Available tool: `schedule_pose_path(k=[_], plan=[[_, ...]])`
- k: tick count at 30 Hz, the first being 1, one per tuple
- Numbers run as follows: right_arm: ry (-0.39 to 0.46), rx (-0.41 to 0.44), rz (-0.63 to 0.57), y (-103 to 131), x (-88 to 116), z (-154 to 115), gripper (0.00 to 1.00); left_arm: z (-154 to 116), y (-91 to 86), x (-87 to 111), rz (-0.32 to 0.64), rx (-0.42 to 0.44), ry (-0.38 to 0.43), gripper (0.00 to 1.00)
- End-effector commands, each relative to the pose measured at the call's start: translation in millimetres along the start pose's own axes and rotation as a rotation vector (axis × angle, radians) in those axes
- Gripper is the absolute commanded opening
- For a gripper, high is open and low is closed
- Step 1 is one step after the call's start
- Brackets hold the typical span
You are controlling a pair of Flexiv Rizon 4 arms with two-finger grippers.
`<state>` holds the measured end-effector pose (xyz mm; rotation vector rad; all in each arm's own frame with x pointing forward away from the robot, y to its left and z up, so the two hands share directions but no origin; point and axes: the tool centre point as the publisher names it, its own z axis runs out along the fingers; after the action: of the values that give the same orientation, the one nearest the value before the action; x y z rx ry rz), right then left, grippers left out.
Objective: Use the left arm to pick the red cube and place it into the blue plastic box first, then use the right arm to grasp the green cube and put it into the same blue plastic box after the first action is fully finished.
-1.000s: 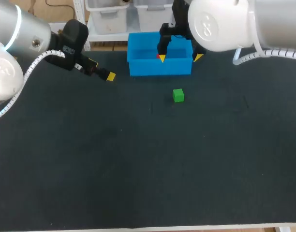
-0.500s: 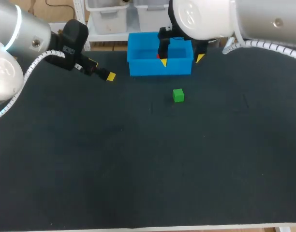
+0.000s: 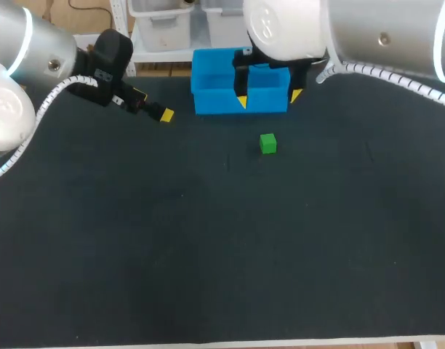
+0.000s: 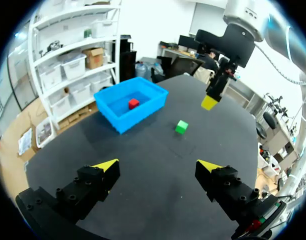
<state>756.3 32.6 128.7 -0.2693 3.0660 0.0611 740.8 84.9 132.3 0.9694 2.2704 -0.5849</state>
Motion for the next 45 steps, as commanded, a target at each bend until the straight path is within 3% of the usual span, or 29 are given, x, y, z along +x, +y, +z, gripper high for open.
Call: schedule_pose_path(k=[1,14,29,38,45], plan=[[0.002,0.012,0.011,0,2,11,1.0,0,1.1,1.4,0.003,0.005,-0.007,1.0],[-0.01,0.015,0.093,-2,-1,42,1.0,0,1.1,1.4,0.003,0.005,-0.007,1.0],[0.033,0.064,0.043,-6,-8,90,1.0,0,1.1,1.4,0.003,0.005,-0.007,1.0],[0.008,0.077,0.018,-17,-26,102,1.0,0,1.1,1.4,0.003,0.005,-0.007,1.0],[0.005,0.073,0.011,-22,-29,113,1.0,0,1.1,1.4,0.003,0.005,-0.007,1.0]])
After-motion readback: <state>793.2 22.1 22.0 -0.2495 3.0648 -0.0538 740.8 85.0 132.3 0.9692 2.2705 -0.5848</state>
